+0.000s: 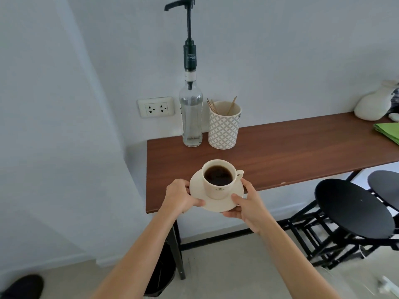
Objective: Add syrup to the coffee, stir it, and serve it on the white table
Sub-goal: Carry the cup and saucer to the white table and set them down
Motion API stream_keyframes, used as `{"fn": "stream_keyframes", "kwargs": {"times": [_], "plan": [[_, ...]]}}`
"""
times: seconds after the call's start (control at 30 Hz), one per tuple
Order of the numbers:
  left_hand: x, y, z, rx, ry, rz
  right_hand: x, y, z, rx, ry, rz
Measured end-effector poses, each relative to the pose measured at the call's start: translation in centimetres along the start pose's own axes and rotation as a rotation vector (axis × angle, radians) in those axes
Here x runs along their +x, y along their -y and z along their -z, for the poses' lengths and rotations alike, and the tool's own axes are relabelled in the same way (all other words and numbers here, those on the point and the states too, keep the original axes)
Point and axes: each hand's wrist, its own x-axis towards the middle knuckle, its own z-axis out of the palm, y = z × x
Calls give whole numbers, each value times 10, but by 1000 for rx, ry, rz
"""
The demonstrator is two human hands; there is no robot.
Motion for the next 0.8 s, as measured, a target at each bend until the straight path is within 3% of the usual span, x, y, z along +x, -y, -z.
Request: {"fn": "stream_keyframes", "kwargs": {"times": [0.4,0.8], "plan": [[-76,3,-5,-268,-197,47,-15,27,6,-124,249,7],[-227,43,39,-445,-521,156,-78,34,-85,-218,700,15]]}}
